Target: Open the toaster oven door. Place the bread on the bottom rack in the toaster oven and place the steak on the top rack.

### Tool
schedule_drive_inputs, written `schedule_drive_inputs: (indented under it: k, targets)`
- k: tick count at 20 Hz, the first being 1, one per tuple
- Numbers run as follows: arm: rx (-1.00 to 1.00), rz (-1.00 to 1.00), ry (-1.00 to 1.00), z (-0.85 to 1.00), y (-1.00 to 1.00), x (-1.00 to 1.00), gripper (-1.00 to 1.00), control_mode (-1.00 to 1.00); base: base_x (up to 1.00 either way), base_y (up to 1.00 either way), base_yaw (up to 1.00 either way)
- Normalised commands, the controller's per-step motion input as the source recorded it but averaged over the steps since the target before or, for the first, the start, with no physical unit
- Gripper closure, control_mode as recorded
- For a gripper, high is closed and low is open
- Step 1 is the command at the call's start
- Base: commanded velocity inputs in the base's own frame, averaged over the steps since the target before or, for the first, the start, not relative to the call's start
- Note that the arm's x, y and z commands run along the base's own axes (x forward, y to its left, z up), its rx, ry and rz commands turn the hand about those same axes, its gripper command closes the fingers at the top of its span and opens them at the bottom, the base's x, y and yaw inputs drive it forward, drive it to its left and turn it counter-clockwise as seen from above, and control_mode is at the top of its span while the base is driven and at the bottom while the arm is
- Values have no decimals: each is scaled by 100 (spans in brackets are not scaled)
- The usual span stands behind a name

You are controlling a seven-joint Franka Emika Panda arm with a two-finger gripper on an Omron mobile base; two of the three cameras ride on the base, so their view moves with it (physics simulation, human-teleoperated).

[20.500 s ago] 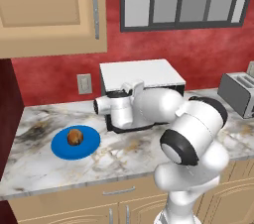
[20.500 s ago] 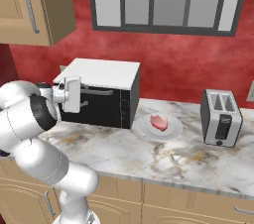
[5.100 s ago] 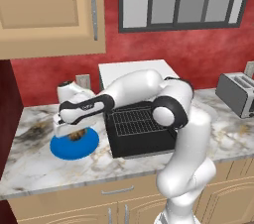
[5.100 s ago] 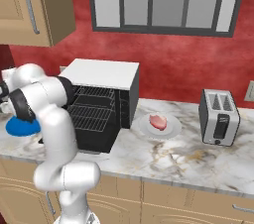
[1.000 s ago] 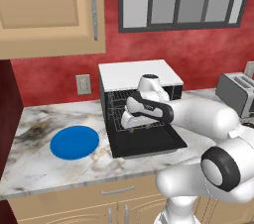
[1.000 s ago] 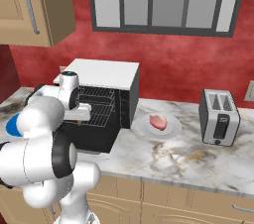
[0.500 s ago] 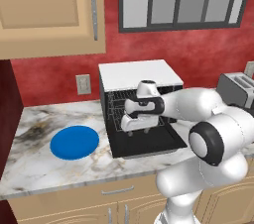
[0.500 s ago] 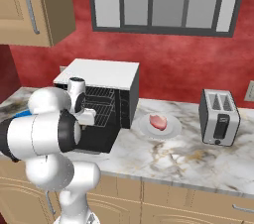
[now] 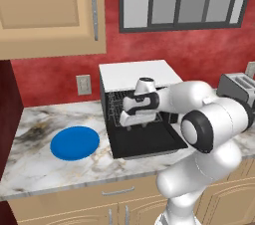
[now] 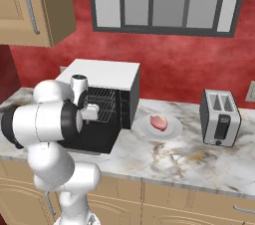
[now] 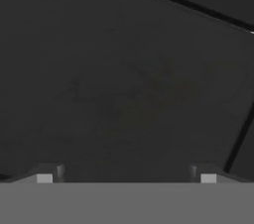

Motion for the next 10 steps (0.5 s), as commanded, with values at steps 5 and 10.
schedule_drive_inputs:
  k: [5, 10]
  targets:
    - [0, 0, -24, -9, 0, 26, -100, -100, 0, 0, 0]
    - [0, -1, -18, 0, 0, 48, -100, -100, 0, 0, 0]
